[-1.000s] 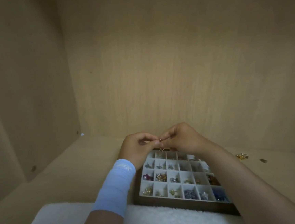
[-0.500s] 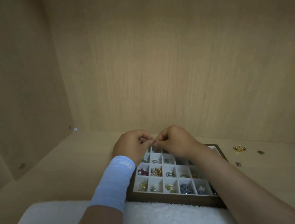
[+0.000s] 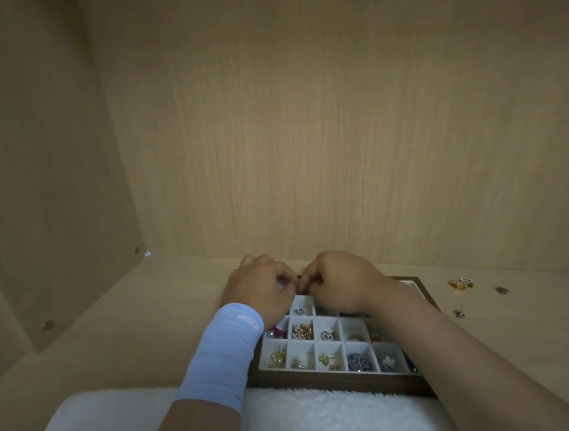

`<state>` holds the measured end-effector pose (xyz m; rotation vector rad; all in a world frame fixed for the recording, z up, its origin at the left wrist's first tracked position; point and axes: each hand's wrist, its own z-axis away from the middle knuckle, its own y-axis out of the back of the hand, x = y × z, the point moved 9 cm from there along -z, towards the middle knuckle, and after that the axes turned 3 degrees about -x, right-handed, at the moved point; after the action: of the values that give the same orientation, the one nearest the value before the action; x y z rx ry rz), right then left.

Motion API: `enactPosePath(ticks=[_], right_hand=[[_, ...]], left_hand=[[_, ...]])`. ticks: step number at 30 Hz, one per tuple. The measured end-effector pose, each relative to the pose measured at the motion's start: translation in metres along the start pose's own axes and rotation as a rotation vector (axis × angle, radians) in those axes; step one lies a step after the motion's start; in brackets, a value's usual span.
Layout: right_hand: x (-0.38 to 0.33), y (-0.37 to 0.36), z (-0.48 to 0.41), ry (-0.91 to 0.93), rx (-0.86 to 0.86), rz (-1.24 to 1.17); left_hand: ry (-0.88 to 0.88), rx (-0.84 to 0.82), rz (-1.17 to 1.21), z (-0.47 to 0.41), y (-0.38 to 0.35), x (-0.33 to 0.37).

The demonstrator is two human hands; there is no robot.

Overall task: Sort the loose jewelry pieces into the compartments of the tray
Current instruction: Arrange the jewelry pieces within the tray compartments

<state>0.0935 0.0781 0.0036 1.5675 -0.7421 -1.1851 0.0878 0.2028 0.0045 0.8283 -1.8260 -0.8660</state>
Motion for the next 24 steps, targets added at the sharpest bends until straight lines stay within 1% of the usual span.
enactPosePath(ticks=[2,4,6,8,12,15,17,20,24], right_hand=[[0.0,0.001,0.001,0.002,-0.002,-0.013],[0.003,0.006,0.003,0.0,0.017,-0.087],[0.013,0.019,0.009,-0.016,0.077,-0.136],[0.032,0.034,0.017,-0.049,0.127,-0.132],[0.101,0.067,0.052,-0.19,0.207,-0.105],[0.161,0.086,0.089,-0.331,0.268,0.053],[0.194,0.089,0.109,-0.38,0.257,0.125],[0.222,0.081,0.122,-0.393,0.208,0.22],[0.233,0.067,0.116,-0.379,0.165,0.181]], left_hand=[[-0.015,-0.005,-0.018,0.002,-0.001,0.003],[-0.02,-0.013,-0.031,0.002,0.0,0.006],[-0.019,-0.016,-0.036,0.002,0.003,0.009],[-0.025,-0.027,-0.023,0.002,0.004,0.014],[-0.098,-0.063,0.071,-0.001,-0.007,0.05],[-0.146,-0.122,0.137,-0.01,-0.028,0.092],[-0.168,-0.172,0.168,-0.018,-0.046,0.12],[-0.168,-0.248,0.187,-0.029,-0.075,0.157],[-0.191,-0.313,0.11,-0.04,-0.11,0.198]])
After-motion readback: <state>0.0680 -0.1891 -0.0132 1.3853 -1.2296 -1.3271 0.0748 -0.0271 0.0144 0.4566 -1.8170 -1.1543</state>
